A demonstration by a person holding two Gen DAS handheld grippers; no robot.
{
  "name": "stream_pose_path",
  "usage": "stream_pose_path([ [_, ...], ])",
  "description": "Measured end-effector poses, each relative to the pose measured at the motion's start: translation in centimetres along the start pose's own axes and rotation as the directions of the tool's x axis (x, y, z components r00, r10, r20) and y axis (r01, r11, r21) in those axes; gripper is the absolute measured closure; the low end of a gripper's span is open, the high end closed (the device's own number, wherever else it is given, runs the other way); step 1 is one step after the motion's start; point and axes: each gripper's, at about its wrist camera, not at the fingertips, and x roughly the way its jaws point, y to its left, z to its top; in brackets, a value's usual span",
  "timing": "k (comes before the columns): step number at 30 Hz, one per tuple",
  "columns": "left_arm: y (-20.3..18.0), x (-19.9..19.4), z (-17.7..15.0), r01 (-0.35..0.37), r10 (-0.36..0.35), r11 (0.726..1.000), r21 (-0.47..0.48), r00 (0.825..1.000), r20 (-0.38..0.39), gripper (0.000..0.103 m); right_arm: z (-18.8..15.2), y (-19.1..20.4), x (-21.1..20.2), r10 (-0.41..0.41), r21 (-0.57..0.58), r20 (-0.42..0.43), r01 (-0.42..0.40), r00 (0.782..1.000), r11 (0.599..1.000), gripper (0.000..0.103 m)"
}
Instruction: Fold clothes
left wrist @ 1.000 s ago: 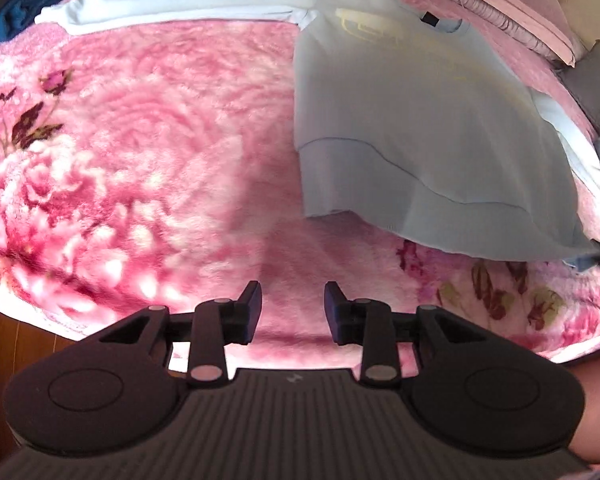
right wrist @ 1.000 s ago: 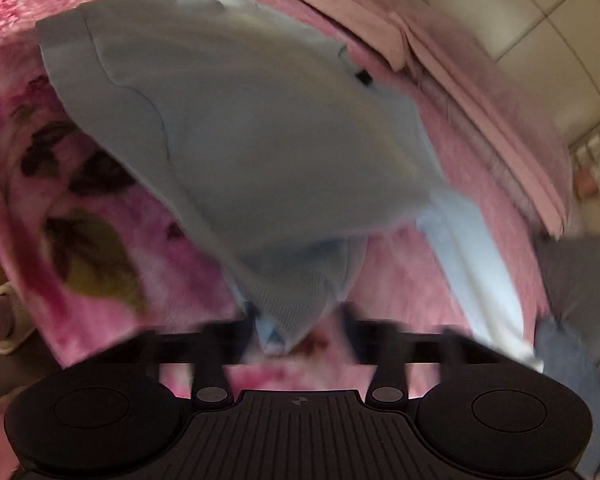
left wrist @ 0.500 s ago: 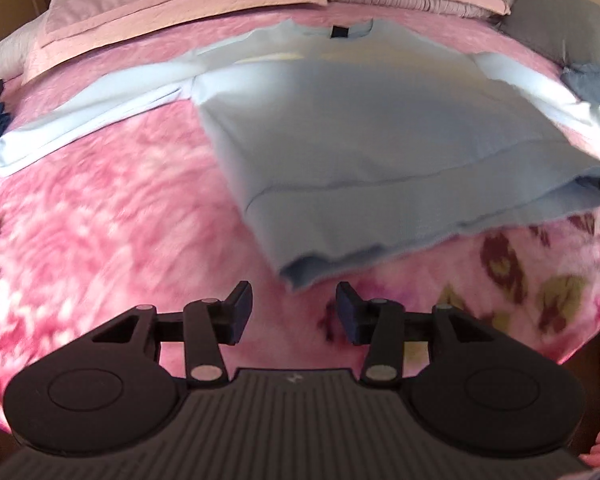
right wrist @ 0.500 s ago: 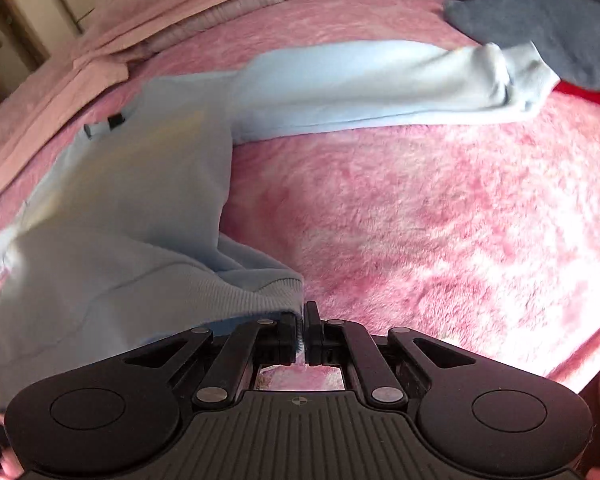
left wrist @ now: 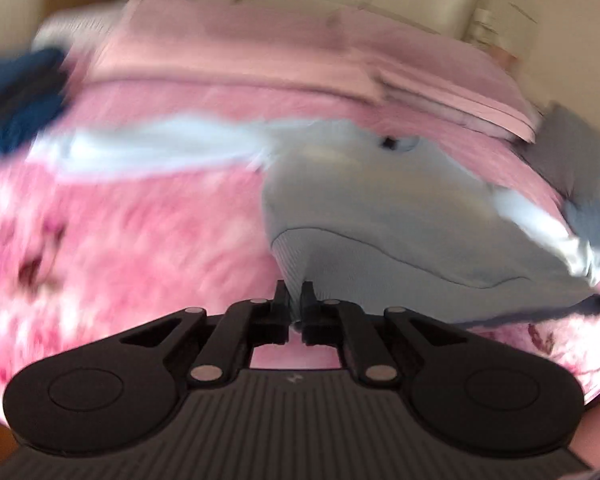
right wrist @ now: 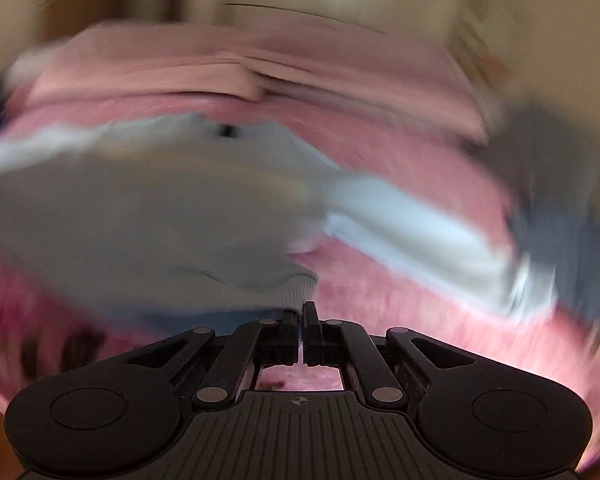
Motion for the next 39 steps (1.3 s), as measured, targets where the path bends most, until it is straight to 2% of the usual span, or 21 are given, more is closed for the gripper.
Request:
stream_pose_path([
  [2, 2.0, -1.1, -0.2, 0.024, -0.026, 0.996, -0.09, 0.999, -0.022, 0.097, -1.8, 2.1, 1.3, 0.019, -0.062, -0.13, -0.028, 0.991, 0.998, 0.103],
  [3, 2.4, -1.0, -0.4, 0.014, -0.018, 0.997, -0.08, 0.999, -0.049, 0.097, -3.1, 2.8, 2.7, 0.026, -0.063, -0.237, -0.042, 0.971, 0.997, 0.102],
  [5, 2.1, -0.4, -1.1, -0.026, 0.027, 1.0, 0.017, 0.994, -0.103, 0.096, -4.6, 3.3, 4.1, 0.029, -0.018, -0.356, -0.038, 0.934, 0.999, 0.101],
  [6, 2.1, -0.8, -1.3, -0.03, 0.035, 0.998, 0.051, 0.994, -0.101, 0.094, -4.8, 3.1, 3.8, 0.046, 0.015, -0.37, -0.043, 0.928, 0.999, 0.097],
  [7, 2.4, -1.3, -1.3, -0.018, 0.023, 0.998, 0.055, 0.995, -0.099, 0.094, -4.8, 2.8, 3.2, 0.069, 0.052, -0.369, -0.054, 0.927, 0.997, 0.077],
  [8, 2.8, -1.8, -1.2, 0.001, 0.003, 0.999, 0.046, 0.995, -0.098, 0.092, -4.9, 2.2, 2.6, 0.093, 0.094, -0.37, -0.063, 0.924, 0.994, 0.049],
  [9, 3.1, -2.3, -1.1, 0.027, -0.024, 0.999, 0.033, 0.995, -0.096, 0.09, -5.0, 1.5, 1.9, 0.118, 0.139, -0.372, -0.071, 0.921, 0.988, 0.042],
  [12, 3.3, -3.4, 0.0, 0.078, -0.077, 0.997, 0.024, 0.995, -0.063, 0.078, -5.2, -1.0, 0.2, 0.228, 0.316, -0.324, -0.122, 0.918, 0.941, 0.041],
  [14, 3.6, -2.9, 0.8, 0.085, -0.085, 0.996, -0.013, 0.996, -0.028, 0.068, -5.1, -2.7, 0.3, 0.281, 0.473, -0.265, -0.13, 0.923, 0.872, 0.041],
  [17, 4.1, -0.4, 1.4, 0.096, -0.1, 0.989, -0.115, 0.995, -0.027, 0.062, -5.2, -4.7, 2.0, 0.303, 0.697, -0.169, -0.104, 0.938, 0.71, 0.041],
  [19, 4.4, 1.7, 1.6, 0.097, -0.107, 0.979, -0.18, 0.993, -0.045, 0.072, -6.1, -5.4, 3.7, 0.301, 0.79, -0.17, -0.053, 0.938, 0.611, 0.041],
  [20, 4.6, 2.6, 1.5, 0.11, -0.124, 0.972, -0.209, 0.991, -0.053, 0.102, -6.5, -5.6, 4.6, 0.302, 0.828, -0.176, -0.025, 0.937, 0.561, 0.049],
  [21, 4.5, 2.6, 1.4, 0.121, -0.134, 0.969, -0.218, 0.99, -0.044, 0.103, -6.8, -5.7, 5.1, 0.31, 0.85, -0.178, -0.013, 0.934, 0.527, 0.071],
  [22, 4.5, 2.3, 1.2, 0.124, -0.132, 0.969, -0.213, 0.991, -0.024, 0.103, -6.6, -5.5, 5.2, 0.317, 0.85, -0.183, -0.012, 0.931, 0.527, 0.091],
  [25, 4.8, 1.7, -0.1, 0.055, -0.066, 0.982, -0.178, 0.996, -0.057, 0.103, -5.0, -4.4, 3.7, 0.243, 0.714, -0.221, -0.013, 0.944, 0.7, 0.092],
  [27, 4.9, 1.9, -1.2, -0.065, 0.049, 0.993, -0.102, 0.988, -0.148, 0.103, -5.2, -3.5, 3.7, 0.217, 0.634, -0.302, 0.026, 0.928, 0.773, 0.091],
  [28, 4.8, 1.5, -1.1, -0.074, 0.062, 0.994, -0.075, 0.986, -0.156, 0.103, -5.3, -3.4, 3.9, 0.221, 0.616, -0.344, 0.041, 0.912, 0.787, 0.081],
  [29, 4.7, 0.9, -0.8, -0.074, 0.064, 0.996, -0.058, 0.986, -0.154, 0.103, -5.0, -3.5, 3.8, 0.216, 0.61, -0.376, 0.065, 0.901, 0.79, 0.063],
  [30, 4.5, 0.2, -0.1, -0.06, 0.054, 0.997, -0.049, 0.99, -0.131, 0.103, -4.4, -3.7, 3.3, 0.182, 0.599, -0.385, 0.095, 0.905, 0.795, 0.055],
  [34, 2.3, -0.2, 4.4, 0.026, -0.026, 1.0, -0.006, 1.0, 0.001, 0.102, -0.5, -4.0, 1.4, 0.023, 0.546, -0.284, 0.142, 0.959, 0.826, 0.053],
  [39, -1.4, 5.7, 9.5, 0.092, -0.096, 0.992, 0.085, 0.994, 0.047, 0.1, 4.9, -1.8, 5.7, 0.016, 0.445, -0.171, 0.062, 0.985, 0.893, 0.053],
])
